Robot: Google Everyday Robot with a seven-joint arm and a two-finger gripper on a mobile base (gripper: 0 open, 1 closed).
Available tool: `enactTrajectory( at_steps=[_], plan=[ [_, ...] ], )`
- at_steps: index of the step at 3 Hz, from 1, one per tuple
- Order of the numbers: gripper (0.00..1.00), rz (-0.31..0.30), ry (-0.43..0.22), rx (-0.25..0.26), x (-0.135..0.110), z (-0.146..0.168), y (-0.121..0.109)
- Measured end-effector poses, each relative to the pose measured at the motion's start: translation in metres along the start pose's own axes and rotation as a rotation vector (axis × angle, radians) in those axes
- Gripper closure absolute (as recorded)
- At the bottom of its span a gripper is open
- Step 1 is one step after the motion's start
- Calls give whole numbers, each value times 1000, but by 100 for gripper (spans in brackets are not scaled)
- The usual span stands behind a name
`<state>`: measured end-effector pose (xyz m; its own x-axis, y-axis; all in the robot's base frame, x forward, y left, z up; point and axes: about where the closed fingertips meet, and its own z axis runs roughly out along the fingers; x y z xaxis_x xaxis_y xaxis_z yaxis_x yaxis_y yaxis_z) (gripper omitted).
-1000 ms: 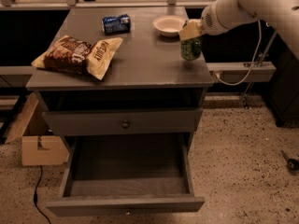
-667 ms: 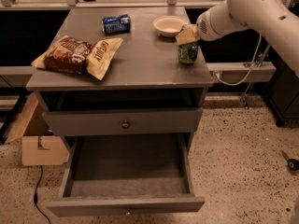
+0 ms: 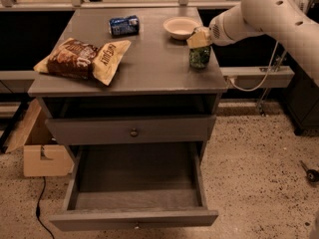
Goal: Pick green can from middle drawer and place on counter
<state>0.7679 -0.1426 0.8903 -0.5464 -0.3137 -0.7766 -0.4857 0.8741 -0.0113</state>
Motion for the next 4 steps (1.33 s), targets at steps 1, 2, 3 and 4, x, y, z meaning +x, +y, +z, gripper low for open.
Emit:
enactTrajectory(
  at_steps=[1, 2, 3, 4],
  plan=[
    [58, 0, 0, 0, 0, 0, 0],
    [35, 0, 0, 0, 0, 0, 0],
    [11, 0, 0, 0, 0, 0, 0],
    [0, 3, -7, -7, 1, -1, 0]
  ],
)
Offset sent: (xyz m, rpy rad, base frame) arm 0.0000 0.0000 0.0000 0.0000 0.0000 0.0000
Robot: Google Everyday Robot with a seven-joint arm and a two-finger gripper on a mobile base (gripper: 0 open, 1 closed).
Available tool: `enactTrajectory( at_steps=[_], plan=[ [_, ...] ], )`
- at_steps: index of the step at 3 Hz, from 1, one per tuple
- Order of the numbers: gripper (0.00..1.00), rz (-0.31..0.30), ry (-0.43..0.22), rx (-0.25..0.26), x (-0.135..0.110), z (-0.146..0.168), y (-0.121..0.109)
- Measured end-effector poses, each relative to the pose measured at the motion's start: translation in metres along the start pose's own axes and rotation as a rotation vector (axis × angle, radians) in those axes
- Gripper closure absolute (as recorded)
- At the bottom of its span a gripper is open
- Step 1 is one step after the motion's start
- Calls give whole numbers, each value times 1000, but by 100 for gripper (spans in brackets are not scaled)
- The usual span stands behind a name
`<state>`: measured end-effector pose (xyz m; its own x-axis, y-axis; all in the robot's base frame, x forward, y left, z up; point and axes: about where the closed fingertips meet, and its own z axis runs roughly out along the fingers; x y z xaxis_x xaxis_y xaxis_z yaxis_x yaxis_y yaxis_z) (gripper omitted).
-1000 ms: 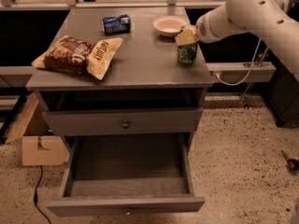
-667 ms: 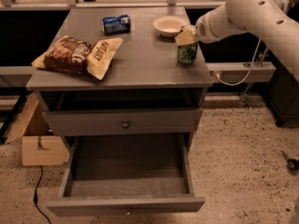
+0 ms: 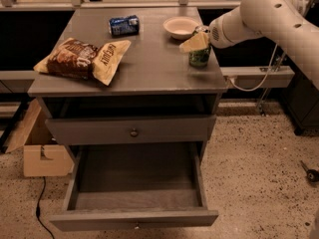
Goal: Pick green can from middle drawer and place on counter
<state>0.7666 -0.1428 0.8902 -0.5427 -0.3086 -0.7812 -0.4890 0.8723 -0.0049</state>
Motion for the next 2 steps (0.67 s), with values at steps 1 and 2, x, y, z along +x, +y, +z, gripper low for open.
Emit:
enactTrajectory(
  at_steps=[1, 2],
  plan=[
    [0, 34, -58, 9, 4, -28, -13],
    [0, 114, -153, 2, 19, -67, -39]
  ],
)
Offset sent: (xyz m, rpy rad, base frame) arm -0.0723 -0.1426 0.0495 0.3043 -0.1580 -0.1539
